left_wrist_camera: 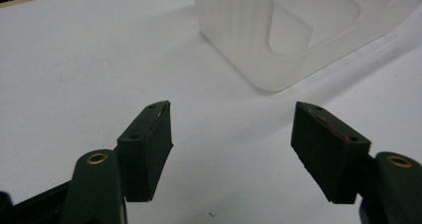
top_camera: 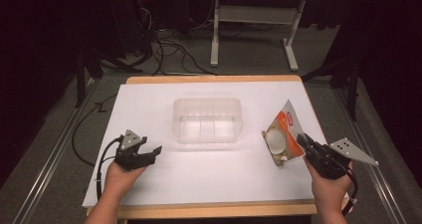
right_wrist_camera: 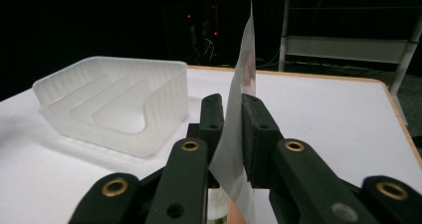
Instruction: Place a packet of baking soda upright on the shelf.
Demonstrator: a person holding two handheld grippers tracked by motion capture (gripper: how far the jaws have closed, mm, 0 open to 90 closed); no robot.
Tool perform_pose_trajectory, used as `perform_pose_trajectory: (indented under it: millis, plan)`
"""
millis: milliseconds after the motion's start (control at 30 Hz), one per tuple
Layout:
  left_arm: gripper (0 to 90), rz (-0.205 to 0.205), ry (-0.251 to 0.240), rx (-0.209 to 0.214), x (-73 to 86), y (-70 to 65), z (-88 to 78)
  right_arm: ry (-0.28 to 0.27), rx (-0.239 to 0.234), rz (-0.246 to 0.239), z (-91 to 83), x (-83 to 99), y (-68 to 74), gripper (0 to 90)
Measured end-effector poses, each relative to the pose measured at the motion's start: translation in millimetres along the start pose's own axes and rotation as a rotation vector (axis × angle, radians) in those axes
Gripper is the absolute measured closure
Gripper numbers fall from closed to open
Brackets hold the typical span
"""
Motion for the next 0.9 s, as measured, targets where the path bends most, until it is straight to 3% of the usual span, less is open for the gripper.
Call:
perform_pose_trajectory:
  millis: [133,633,700,767,900]
  plan:
    - [32.8,0.013,-0.002,0.002,-1.7,0.4,0.9,0.022,0.015,-0.032,4.4,7.6,1.9,75.7]
    - [32.6,0.022,-0.01,0.003,-2.4,-1.5,-1.6,0.053,0.049,0.005,17.6,22.9,-13.6,75.2]
    - [32.6,0.023,-0.008,0.005,-2.4,-1.9,-1.1,0.047,0.067,-0.001,19.6,23.5,-14.4,79.4]
    - [32.6,0.027,-0.006,0.005,-2.2,-2.0,-1.4,0.039,0.085,-0.004,20.8,22.6,-14.9,89.4]
    - [32.6,0.024,-0.008,0.003,-2.2,-1.7,-1.9,0.027,0.107,-0.009,20.9,18.9,-14.2,90.0]
Point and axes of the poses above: each handheld gripper's, and its own axes: z roughly forward along the jaws, x roughly out of its underside, y roughly to its left, the point moved 4 cm from there along z, roughly forward along the jaws, and after that the axes turned 15 degrees about z, right-handed, at the moved point
